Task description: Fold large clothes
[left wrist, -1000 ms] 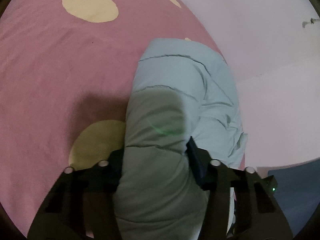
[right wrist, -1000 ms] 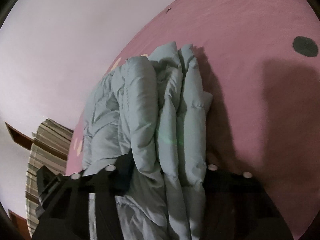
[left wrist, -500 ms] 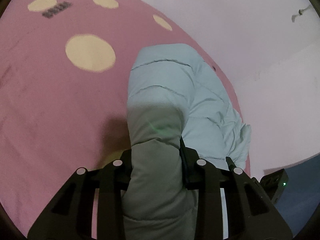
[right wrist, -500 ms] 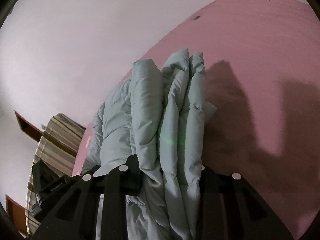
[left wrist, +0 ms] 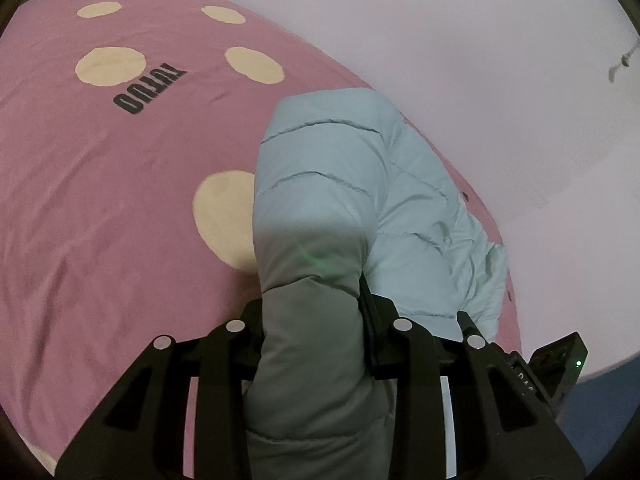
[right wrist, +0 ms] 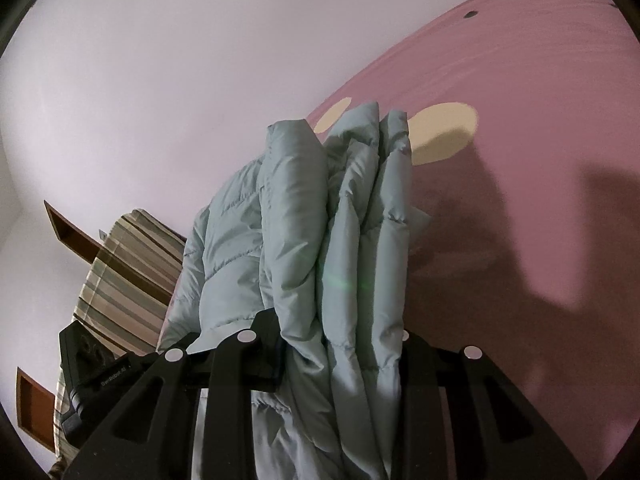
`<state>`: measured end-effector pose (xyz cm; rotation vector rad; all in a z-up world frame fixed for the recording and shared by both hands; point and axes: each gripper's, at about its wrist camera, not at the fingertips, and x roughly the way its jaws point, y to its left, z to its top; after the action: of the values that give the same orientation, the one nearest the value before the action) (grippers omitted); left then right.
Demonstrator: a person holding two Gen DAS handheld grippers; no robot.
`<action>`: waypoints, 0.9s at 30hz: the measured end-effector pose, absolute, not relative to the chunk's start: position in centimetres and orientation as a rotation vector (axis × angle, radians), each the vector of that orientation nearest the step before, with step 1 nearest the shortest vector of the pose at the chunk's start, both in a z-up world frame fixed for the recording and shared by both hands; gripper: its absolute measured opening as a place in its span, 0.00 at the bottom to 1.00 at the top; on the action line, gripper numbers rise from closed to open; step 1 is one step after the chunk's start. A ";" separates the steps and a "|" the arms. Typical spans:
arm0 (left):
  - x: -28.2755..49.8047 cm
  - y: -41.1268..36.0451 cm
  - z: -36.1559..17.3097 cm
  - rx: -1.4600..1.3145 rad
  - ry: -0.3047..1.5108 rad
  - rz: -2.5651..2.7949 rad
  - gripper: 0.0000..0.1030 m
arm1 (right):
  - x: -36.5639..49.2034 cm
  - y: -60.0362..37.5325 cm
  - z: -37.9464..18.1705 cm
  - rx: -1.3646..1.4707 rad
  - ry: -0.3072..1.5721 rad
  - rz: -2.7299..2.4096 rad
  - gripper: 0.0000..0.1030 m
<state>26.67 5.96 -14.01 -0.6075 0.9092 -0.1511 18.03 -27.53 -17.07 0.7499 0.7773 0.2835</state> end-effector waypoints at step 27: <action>28.9 7.7 -18.8 -0.585 0.897 -0.107 0.37 | 23.8 -25.4 -22.0 0.765 0.877 0.282 0.32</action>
<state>28.89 7.65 -18.81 -0.5850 0.8970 -0.1067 23.83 -25.35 -22.04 0.7654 0.8765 0.2823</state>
